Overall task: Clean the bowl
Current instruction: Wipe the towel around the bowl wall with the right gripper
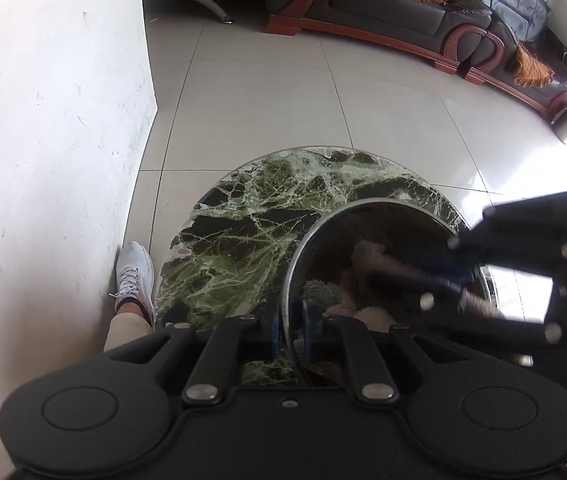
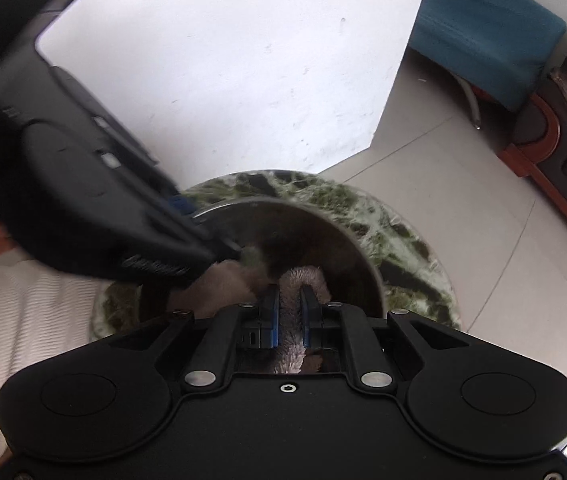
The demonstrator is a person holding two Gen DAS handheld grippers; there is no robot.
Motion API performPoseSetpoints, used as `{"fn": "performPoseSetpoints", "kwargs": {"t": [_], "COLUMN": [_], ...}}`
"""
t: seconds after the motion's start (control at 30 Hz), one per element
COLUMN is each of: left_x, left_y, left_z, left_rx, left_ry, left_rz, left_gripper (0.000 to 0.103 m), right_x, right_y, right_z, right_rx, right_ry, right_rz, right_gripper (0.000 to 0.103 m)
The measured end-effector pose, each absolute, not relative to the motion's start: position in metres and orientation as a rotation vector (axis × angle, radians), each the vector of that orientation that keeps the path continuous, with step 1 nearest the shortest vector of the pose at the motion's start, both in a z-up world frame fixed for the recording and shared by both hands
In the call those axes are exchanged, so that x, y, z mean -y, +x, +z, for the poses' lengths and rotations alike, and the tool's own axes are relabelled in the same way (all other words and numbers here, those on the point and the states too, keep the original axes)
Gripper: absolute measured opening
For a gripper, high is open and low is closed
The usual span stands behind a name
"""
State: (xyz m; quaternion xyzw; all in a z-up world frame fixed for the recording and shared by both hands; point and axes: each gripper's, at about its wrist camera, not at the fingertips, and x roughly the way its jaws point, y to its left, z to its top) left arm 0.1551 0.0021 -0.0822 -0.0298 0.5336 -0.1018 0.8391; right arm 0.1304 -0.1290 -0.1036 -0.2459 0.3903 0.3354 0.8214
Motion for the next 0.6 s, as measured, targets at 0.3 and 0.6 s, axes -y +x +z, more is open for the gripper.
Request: {"fn": "performPoseSetpoints", "kwargs": {"t": [0.3,0.6], "left_x": [0.000,0.000], "left_y": [0.155,0.155], "left_z": [-0.084,-0.083], "left_rx": [-1.131,-1.135], "left_ry": [-0.069,-0.061], "left_rz": [-0.216,-0.221], "left_gripper": [0.012,0.013], "right_x": [0.140,0.131], "right_y": [0.121,0.122], "right_z": [-0.112,-0.102], "right_rx": [-0.872,-0.850], "right_ry": [-0.561,-0.509], "right_rz": [0.702,0.743], "right_gripper": [0.010,0.010]}}
